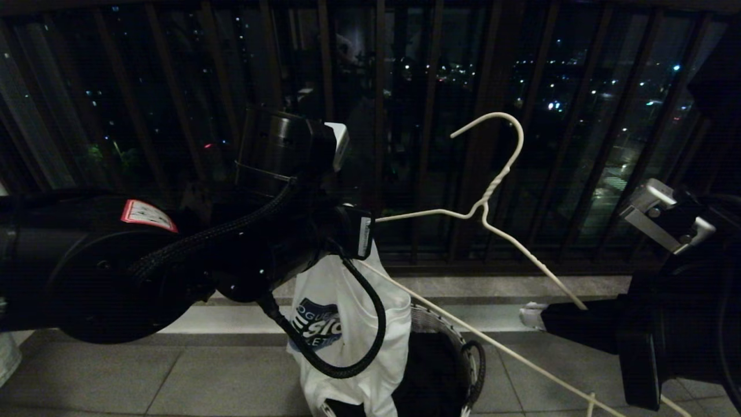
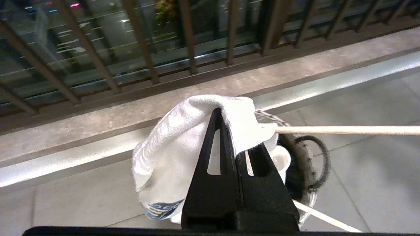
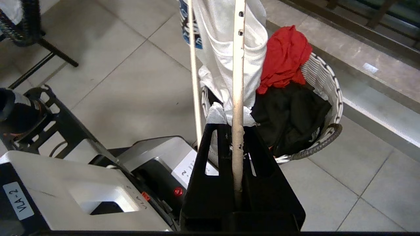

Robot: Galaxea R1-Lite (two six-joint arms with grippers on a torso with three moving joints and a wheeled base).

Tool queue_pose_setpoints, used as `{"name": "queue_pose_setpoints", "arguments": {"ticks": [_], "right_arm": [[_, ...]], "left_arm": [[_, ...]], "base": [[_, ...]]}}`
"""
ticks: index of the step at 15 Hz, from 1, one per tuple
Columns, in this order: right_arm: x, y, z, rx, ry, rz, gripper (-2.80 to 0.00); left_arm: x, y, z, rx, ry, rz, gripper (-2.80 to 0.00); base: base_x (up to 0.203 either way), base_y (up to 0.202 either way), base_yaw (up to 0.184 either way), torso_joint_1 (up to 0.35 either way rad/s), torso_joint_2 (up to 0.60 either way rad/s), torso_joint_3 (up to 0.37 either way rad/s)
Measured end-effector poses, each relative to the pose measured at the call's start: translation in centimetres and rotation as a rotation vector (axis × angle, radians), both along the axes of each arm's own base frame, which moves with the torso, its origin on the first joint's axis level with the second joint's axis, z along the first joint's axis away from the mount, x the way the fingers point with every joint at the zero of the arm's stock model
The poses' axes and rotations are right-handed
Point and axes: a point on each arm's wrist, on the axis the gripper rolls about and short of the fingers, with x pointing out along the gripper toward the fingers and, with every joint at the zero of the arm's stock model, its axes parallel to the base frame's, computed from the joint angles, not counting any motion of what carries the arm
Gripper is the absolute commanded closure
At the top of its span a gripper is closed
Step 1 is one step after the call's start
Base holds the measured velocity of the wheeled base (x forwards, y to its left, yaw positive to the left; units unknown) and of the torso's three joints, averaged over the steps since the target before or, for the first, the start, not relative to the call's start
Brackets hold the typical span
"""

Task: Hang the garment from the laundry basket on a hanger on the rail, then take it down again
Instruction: Hang the clothes on the clothes rack

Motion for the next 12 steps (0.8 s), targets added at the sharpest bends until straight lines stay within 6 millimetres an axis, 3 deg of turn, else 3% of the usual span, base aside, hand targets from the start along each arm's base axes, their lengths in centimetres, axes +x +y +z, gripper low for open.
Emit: {"name": "queue_pose_setpoints", "arguments": {"ticks": [3,9,12], "right_arm": [[0.1,0.0,0.1,-0.006,-0.031,-0.045,0.00],[-0.1,-0.3,0.6,0.004,-0.085,-0.086,0.00],[-0.9,-0.9,1.1,0.000,-0.128,-0.075,0.00]], "left_arm": [[-0.6,-0.4,1.0,-0.006,0.005,-0.016,0.00],[-2.1,-0.3,4.9,-0.013,0.090,-0.018,0.00],[-1.4,-0.1,6.4,0.036,0.024,0.111,0.00]], "base": [[0.000,0.000,0.000,0.000,0.00,0.000],[0.000,0.000,0.000,0.000,0.00,0.000],[0.000,0.000,0.000,0.000,0.00,0.000]]}}
